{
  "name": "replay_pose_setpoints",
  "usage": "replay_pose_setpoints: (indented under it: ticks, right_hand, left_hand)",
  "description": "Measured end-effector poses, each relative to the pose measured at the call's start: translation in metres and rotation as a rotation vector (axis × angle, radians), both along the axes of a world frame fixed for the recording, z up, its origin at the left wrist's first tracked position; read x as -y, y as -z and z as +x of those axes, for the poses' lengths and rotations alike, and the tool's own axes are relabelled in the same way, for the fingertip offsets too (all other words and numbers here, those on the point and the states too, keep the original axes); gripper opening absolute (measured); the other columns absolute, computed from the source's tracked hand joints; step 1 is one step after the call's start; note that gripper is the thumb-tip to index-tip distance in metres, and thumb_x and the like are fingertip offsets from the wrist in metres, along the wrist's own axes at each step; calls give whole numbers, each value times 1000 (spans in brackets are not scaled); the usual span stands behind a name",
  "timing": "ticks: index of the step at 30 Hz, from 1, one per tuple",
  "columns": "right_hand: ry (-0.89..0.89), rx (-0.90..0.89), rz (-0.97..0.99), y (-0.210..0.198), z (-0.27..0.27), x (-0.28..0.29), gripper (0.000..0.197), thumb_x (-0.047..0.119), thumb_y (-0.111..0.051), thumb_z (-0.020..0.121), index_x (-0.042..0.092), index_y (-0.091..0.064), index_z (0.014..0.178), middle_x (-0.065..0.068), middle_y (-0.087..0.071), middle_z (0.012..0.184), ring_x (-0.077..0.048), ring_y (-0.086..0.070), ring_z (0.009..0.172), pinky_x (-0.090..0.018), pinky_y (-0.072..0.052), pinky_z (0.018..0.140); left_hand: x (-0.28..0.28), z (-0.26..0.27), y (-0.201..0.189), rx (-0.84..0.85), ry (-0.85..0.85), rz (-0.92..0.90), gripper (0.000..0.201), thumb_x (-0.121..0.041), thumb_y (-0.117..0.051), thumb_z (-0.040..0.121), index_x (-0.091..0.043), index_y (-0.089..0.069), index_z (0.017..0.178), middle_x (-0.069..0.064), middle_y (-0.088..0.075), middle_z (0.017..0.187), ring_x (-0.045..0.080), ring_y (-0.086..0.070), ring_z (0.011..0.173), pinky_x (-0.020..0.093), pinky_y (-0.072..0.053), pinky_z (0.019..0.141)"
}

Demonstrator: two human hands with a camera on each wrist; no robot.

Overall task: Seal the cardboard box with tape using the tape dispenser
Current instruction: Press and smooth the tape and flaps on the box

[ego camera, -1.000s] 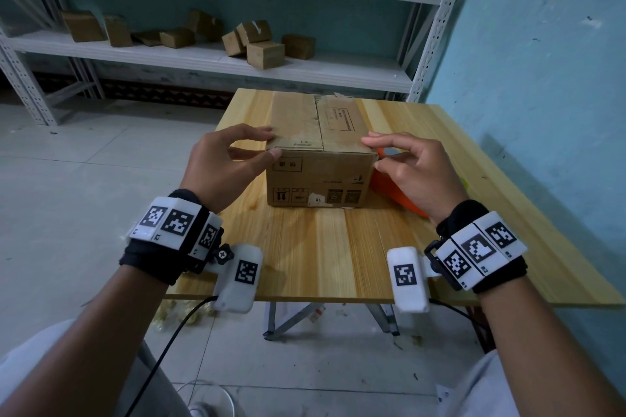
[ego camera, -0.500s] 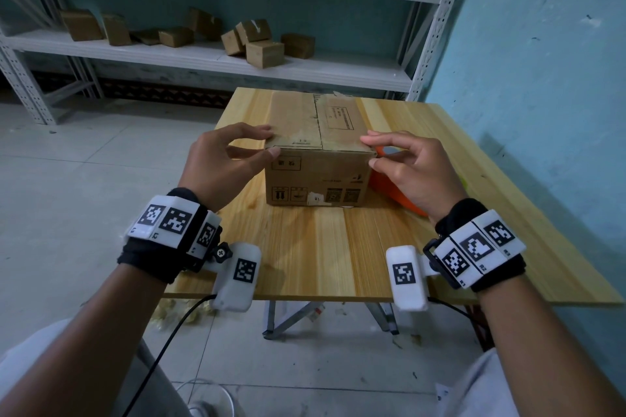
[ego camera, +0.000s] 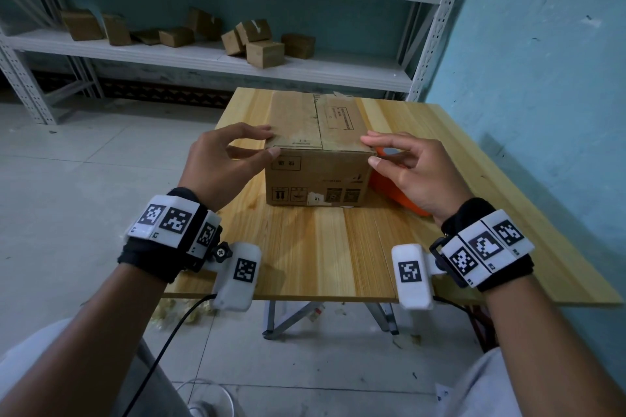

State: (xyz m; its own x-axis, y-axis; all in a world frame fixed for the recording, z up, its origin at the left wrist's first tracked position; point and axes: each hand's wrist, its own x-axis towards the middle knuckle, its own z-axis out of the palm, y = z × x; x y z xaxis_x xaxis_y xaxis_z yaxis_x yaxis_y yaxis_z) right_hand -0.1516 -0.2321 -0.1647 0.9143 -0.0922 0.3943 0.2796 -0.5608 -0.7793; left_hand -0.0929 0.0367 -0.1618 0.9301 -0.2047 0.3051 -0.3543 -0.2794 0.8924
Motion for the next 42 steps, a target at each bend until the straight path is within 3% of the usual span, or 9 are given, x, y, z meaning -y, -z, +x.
replay_pose_setpoints:
  ticks: [11,19,30,36,42]
  right_hand:
    - [1,27,-63,-2,-2,0,32,14,-70,88,22,-70,119,7,-62,131,-3,-54,124,-38,-48,105]
    - [23,17,-56,-3,-3,-3,34,13,-74,85,22,-70,118,9,-62,130,-1,-58,117,-30,-50,102]
    - [16,14,-24,-2,-4,-3,39,6,-76,81,20,-71,117,7,-63,130,-2,-57,120,-31,-50,102]
    - [21,5,-31,-1,-2,-1,40,9,-76,81,23,-71,117,9,-62,131,-6,-59,119,-38,-50,102]
    - [10,21,-34,-2,-4,-3,35,12,-74,85,21,-70,118,7,-62,130,-4,-59,118,-33,-51,101]
  left_hand:
    - [0,-1,0,-1,0,4,26,-28,-72,81,-24,-68,107,-19,-65,115,6,-66,95,32,-57,82]
    - [0,0,0,3,4,-2,25,-28,-72,81,-23,-68,106,-18,-65,116,8,-67,95,35,-57,82]
    - [0,-1,0,7,0,14,26,-28,-71,82,-24,-68,107,-19,-65,117,7,-66,96,35,-57,82]
    - [1,-2,-1,8,-3,14,27,-27,-71,82,-23,-68,108,-18,-64,117,8,-66,95,34,-57,82]
    - [0,-2,-1,8,2,10,27,-27,-71,82,-23,-68,108,-18,-65,117,7,-66,95,32,-57,81]
